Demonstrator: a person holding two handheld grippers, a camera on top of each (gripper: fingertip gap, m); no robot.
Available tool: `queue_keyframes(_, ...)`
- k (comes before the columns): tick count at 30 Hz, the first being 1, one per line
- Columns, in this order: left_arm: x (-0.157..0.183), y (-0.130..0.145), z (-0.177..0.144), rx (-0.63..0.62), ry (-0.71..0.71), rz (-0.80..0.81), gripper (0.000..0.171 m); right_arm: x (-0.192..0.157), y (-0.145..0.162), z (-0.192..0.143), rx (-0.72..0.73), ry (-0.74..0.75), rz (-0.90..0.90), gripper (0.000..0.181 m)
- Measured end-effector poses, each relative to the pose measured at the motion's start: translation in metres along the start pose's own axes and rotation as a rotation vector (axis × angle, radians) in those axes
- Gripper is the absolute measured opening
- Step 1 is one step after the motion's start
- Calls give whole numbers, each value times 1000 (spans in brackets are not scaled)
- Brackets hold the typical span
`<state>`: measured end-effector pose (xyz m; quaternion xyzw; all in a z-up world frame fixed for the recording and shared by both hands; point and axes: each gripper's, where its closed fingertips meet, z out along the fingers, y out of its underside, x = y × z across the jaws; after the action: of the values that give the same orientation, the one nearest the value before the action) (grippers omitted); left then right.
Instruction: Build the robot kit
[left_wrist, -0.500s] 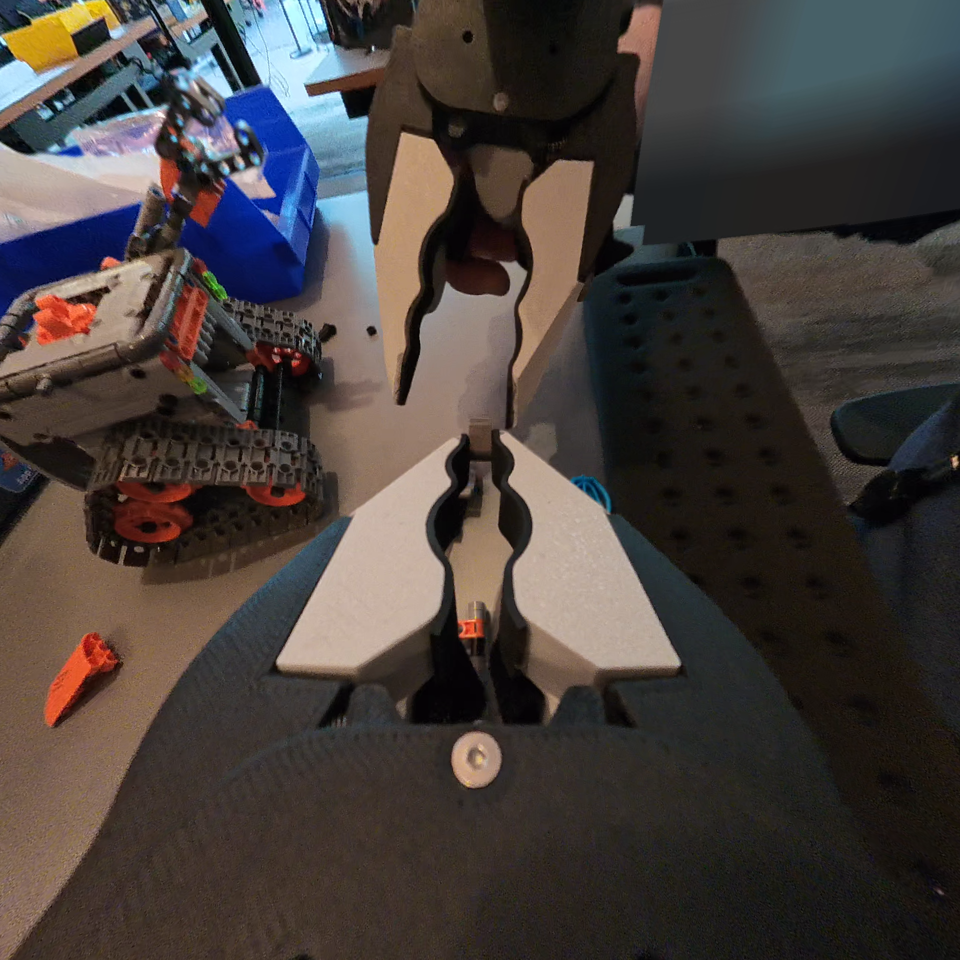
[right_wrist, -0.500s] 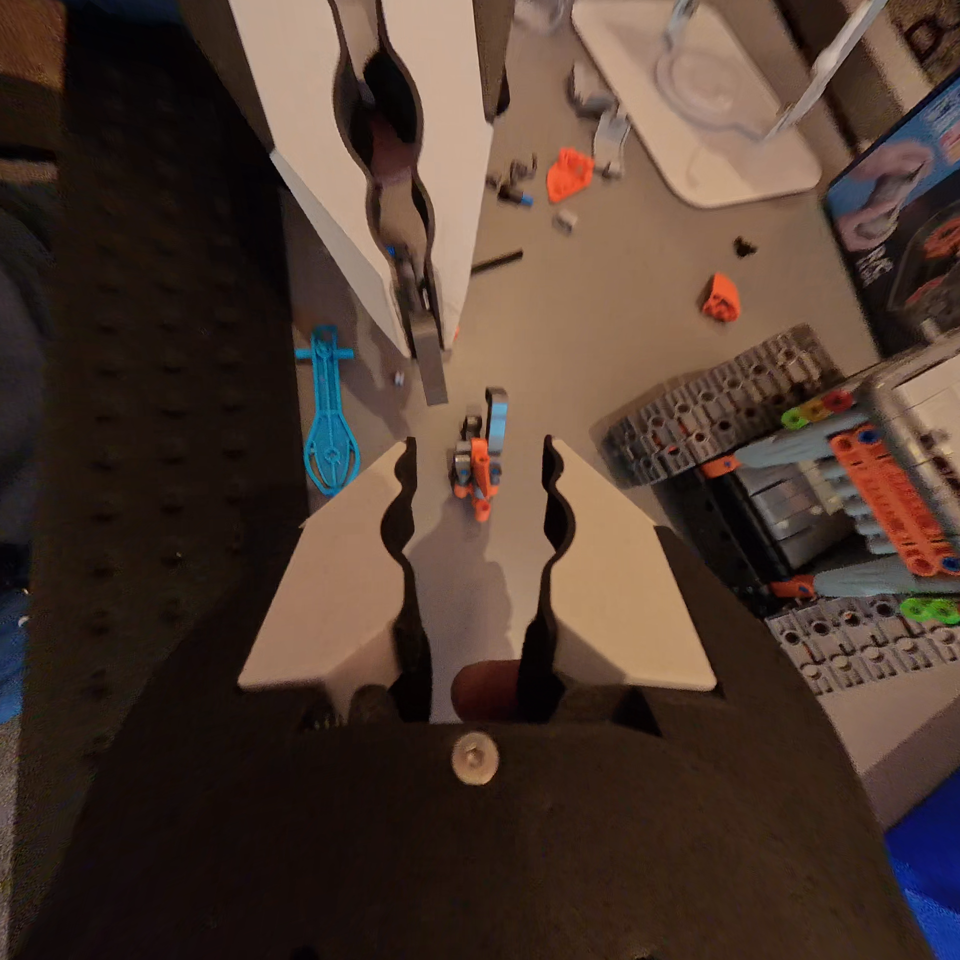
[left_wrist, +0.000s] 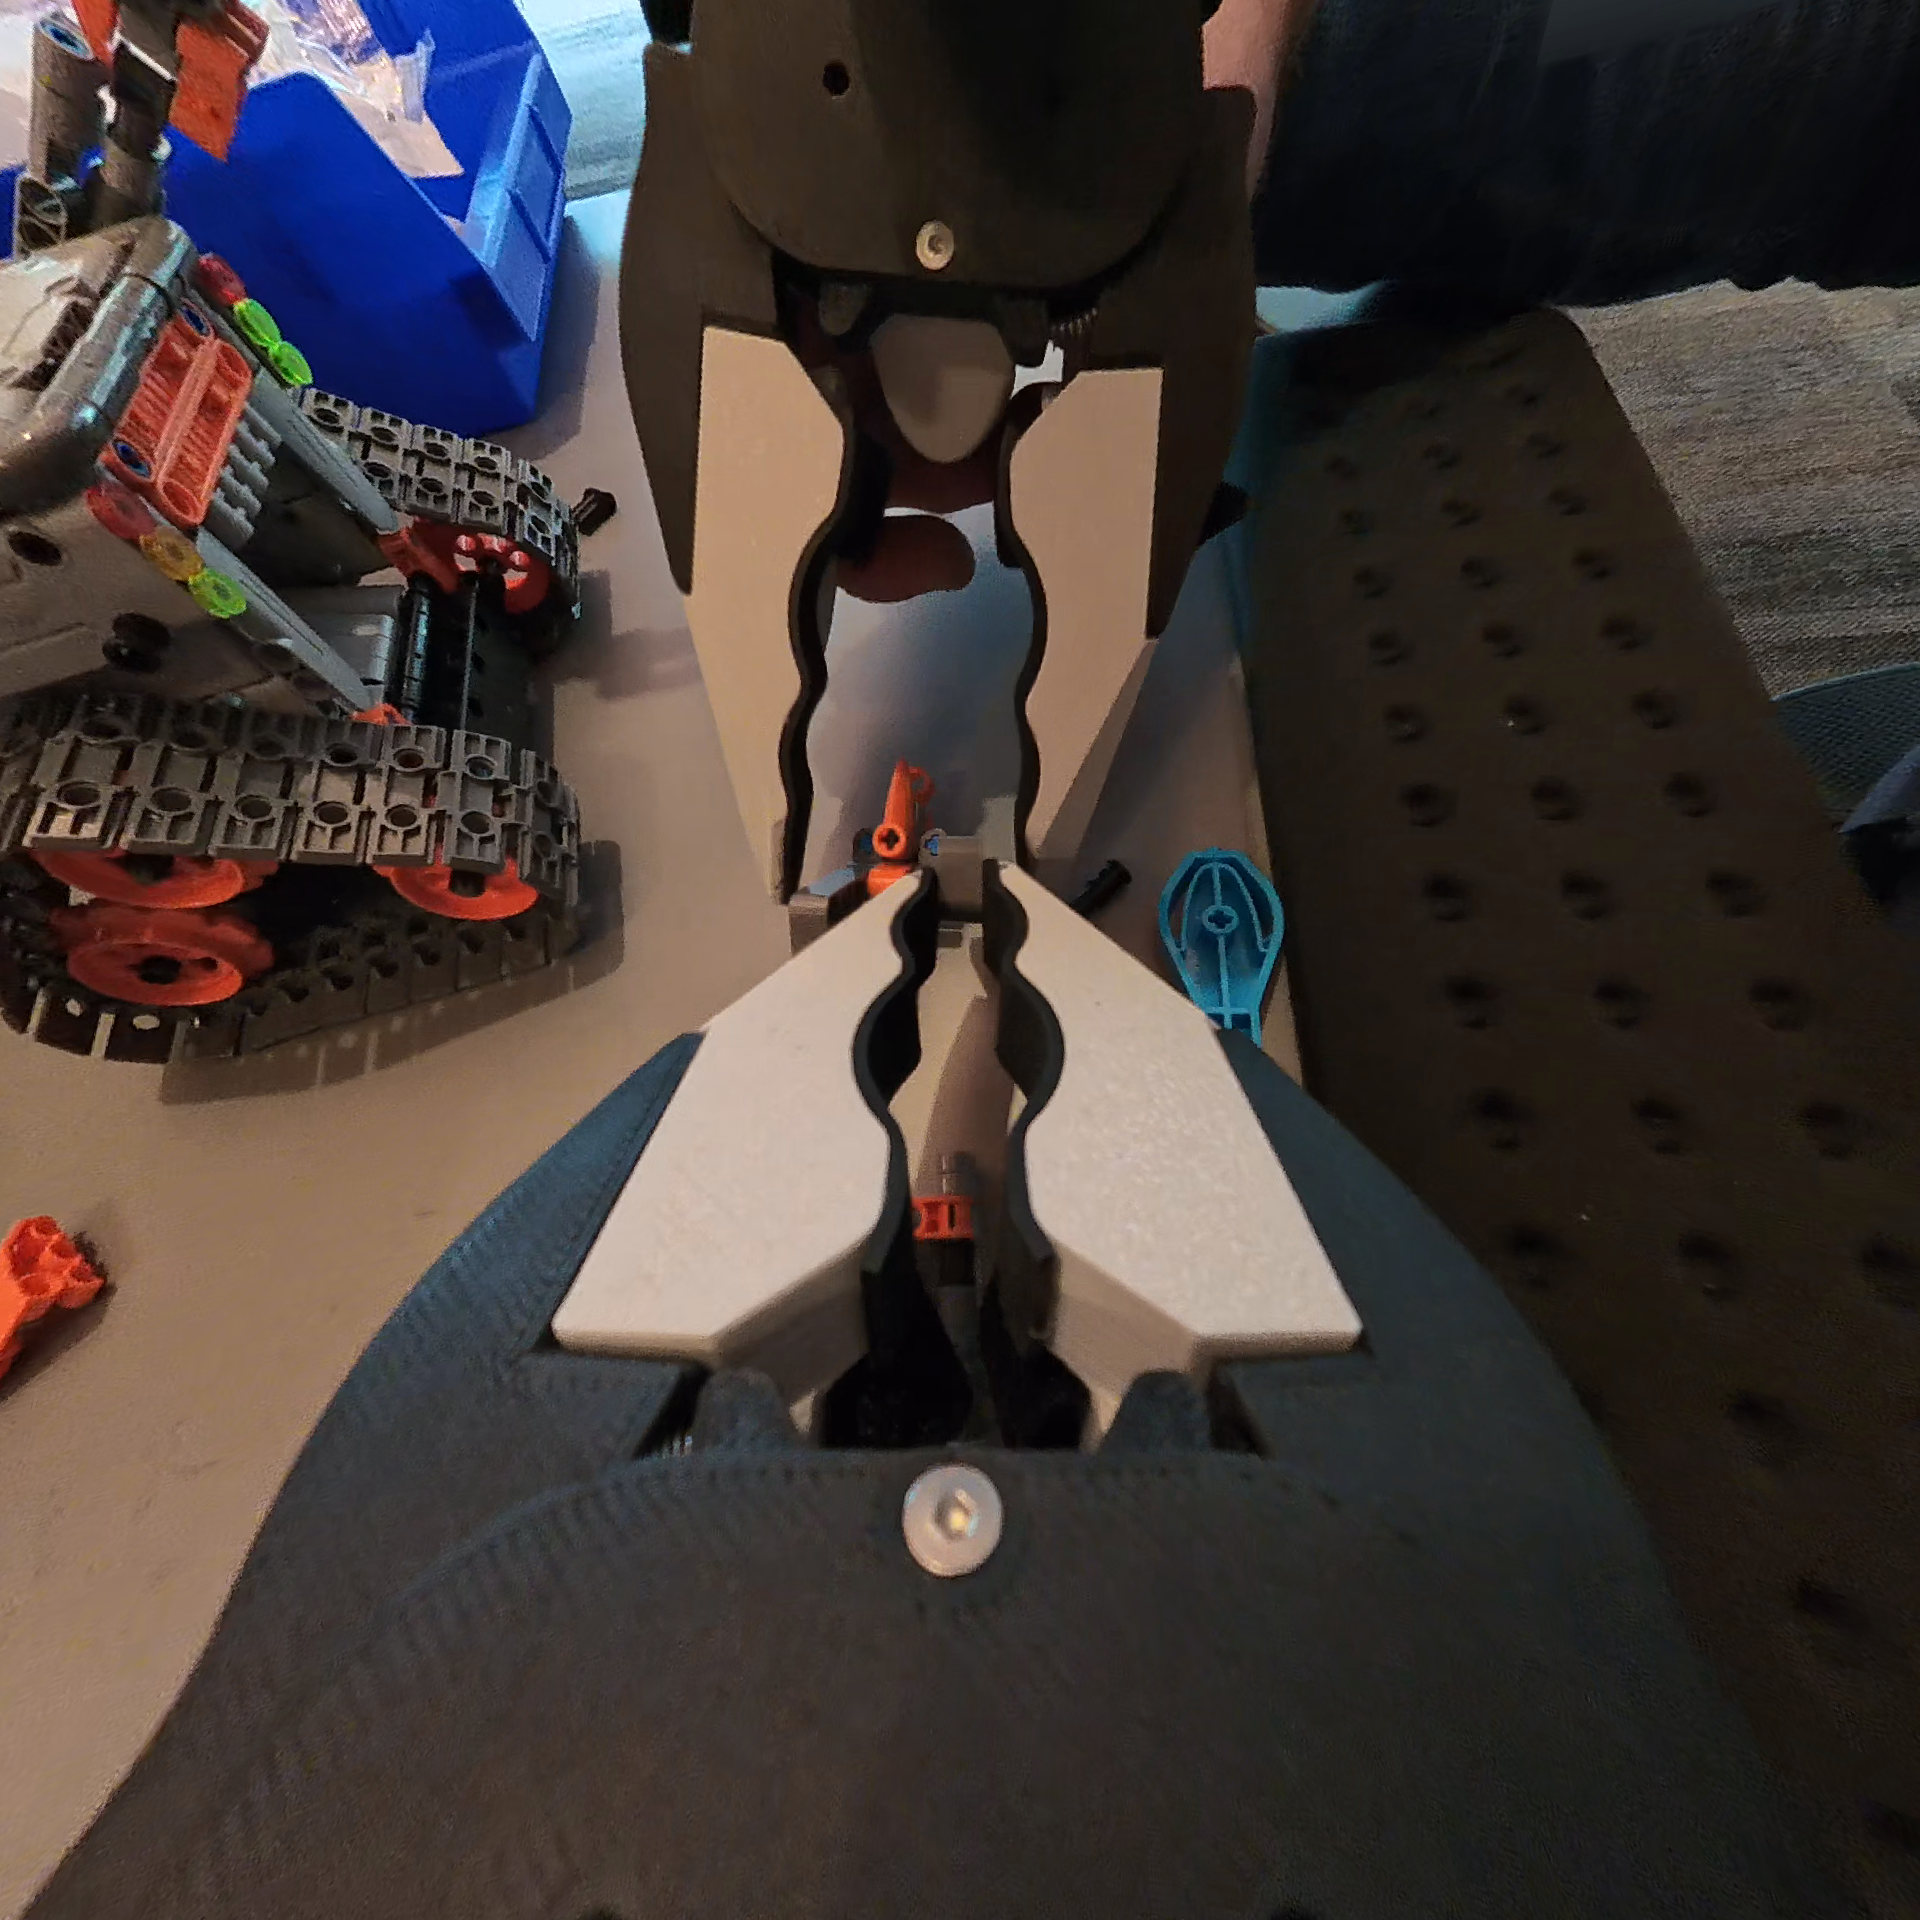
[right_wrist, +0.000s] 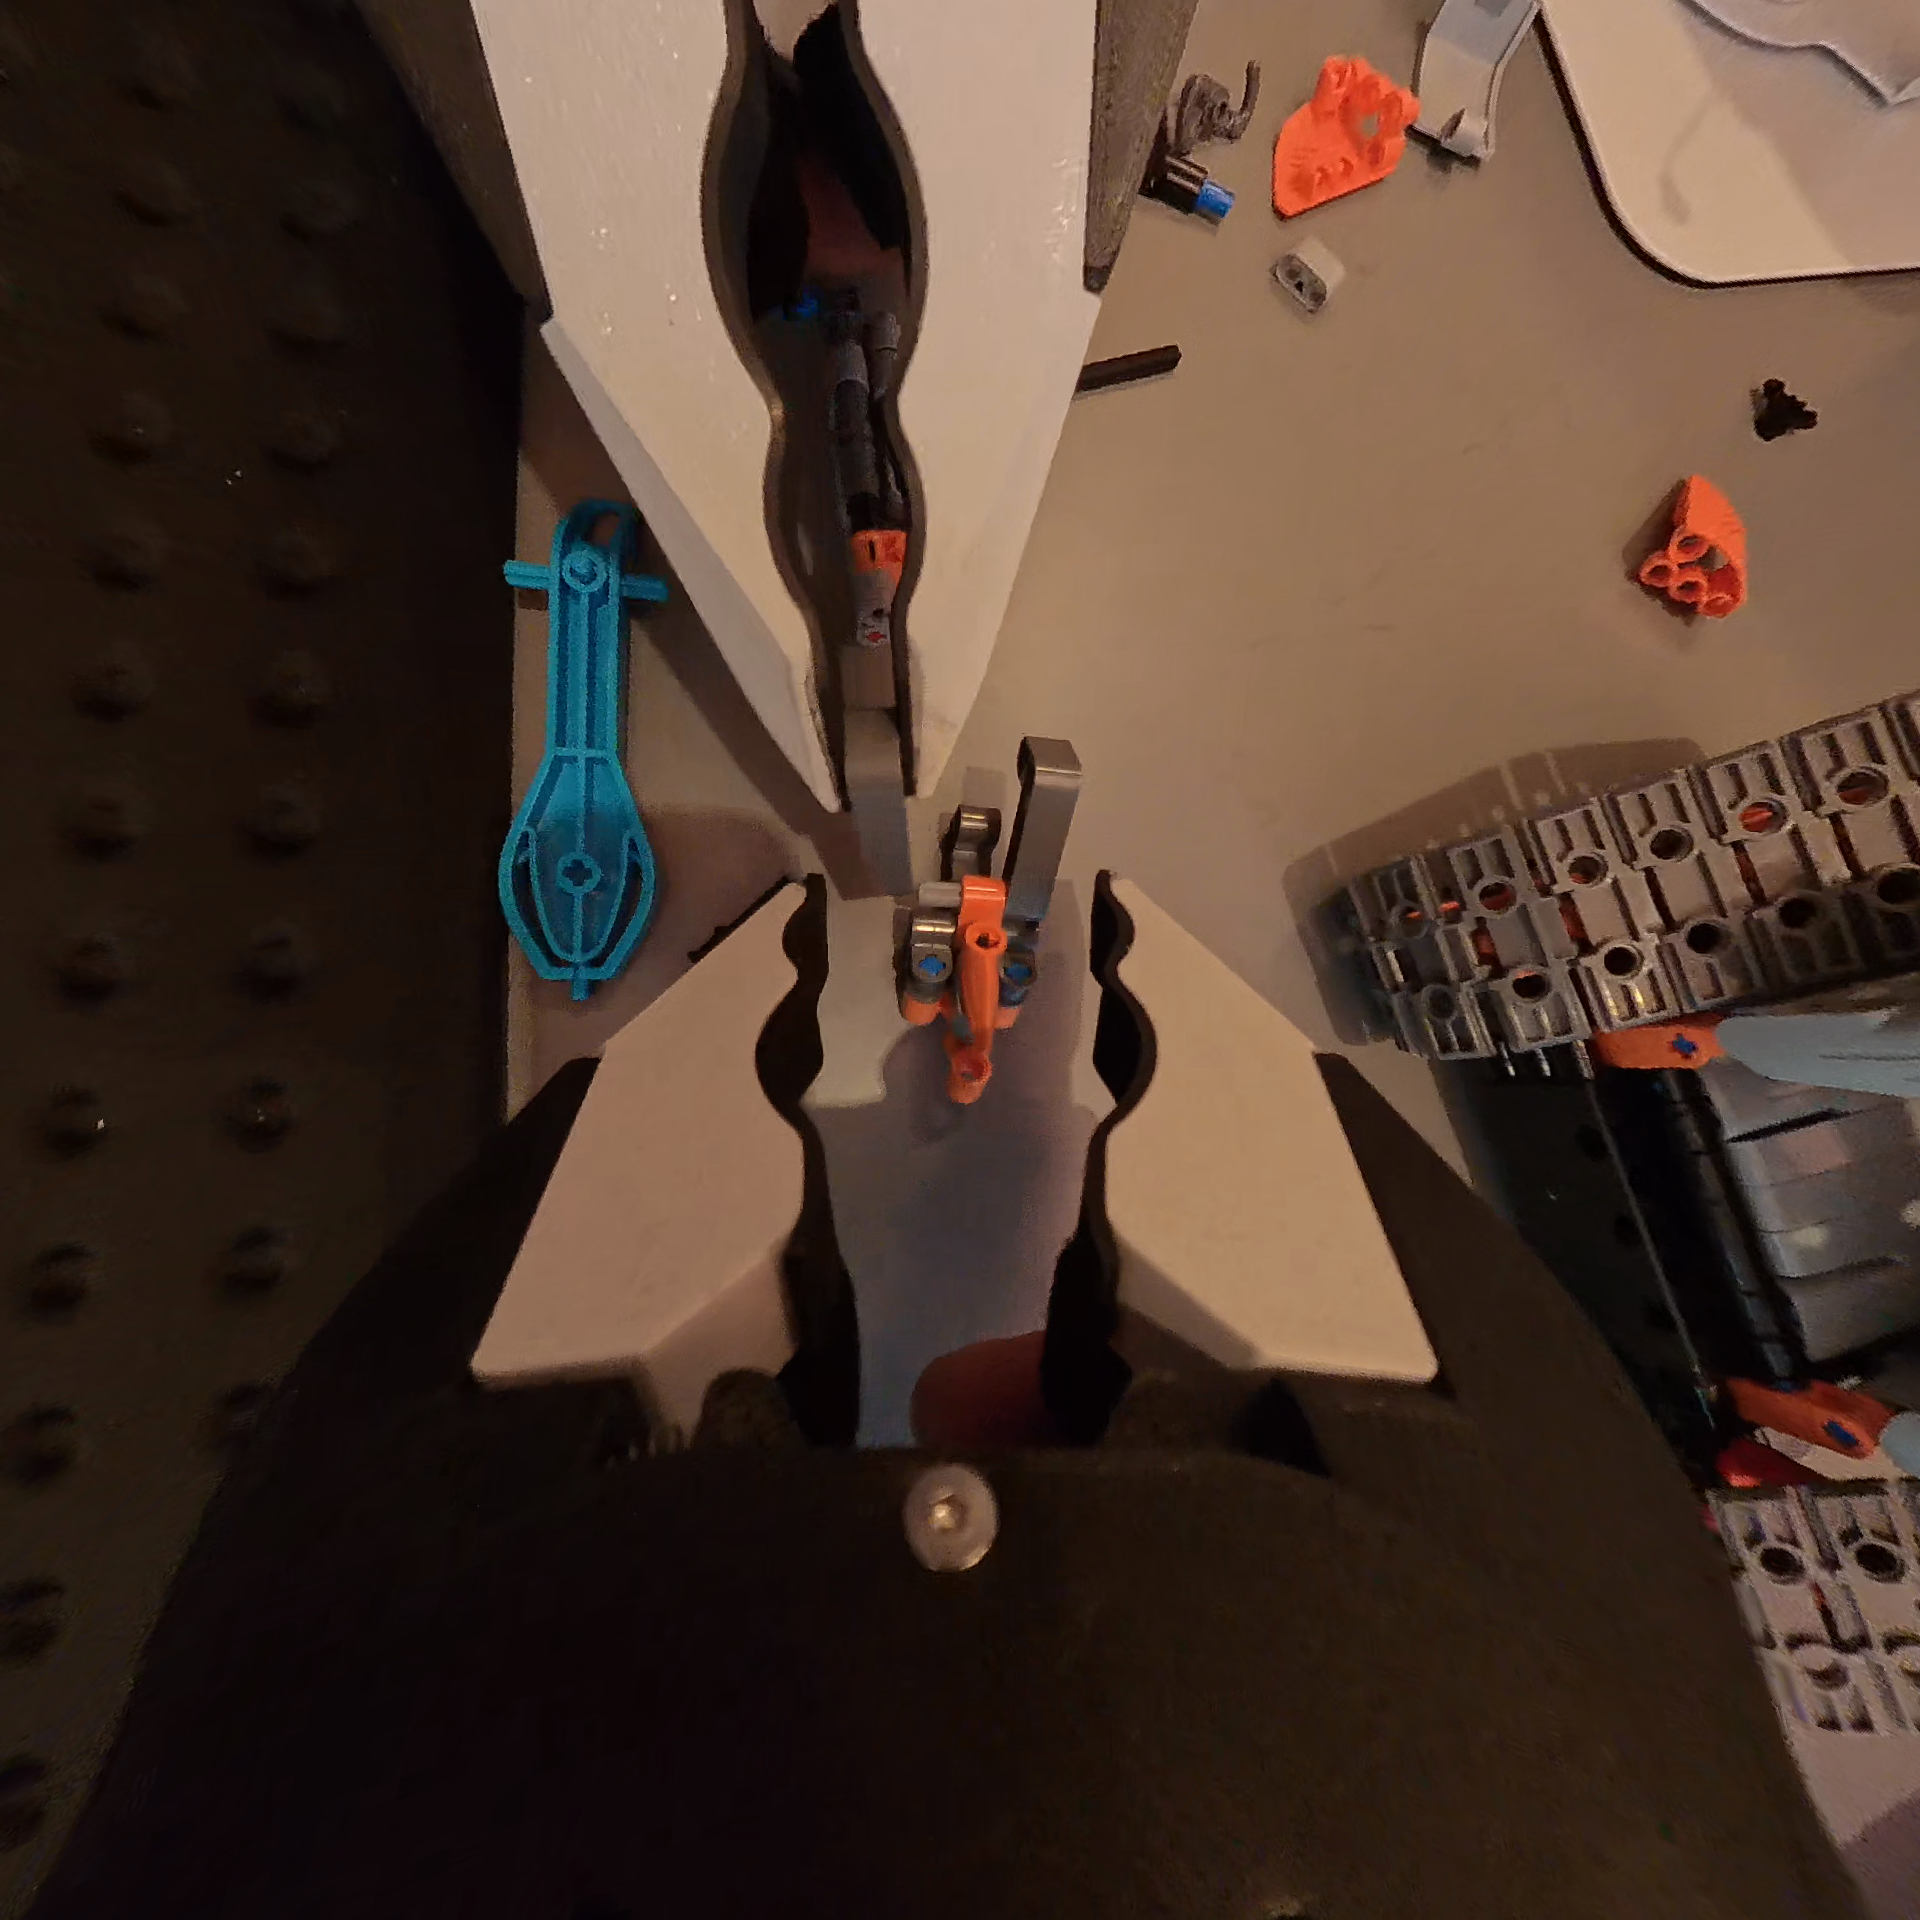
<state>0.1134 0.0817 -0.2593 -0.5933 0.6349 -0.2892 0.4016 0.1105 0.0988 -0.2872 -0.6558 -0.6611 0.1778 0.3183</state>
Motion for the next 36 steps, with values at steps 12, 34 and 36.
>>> queue_keyframes(12,1,5,5,-7,23,-22,6,-1,0,6,30,-3,32,32)
queue_keyframes(34,-1,4,7,-12,-19,-33,5,-2,1,4,43,3,83,43)
queue_keyframes(36,-1,5,7,-13,-15,-33,6,-2,1,4,45,9,79,43)
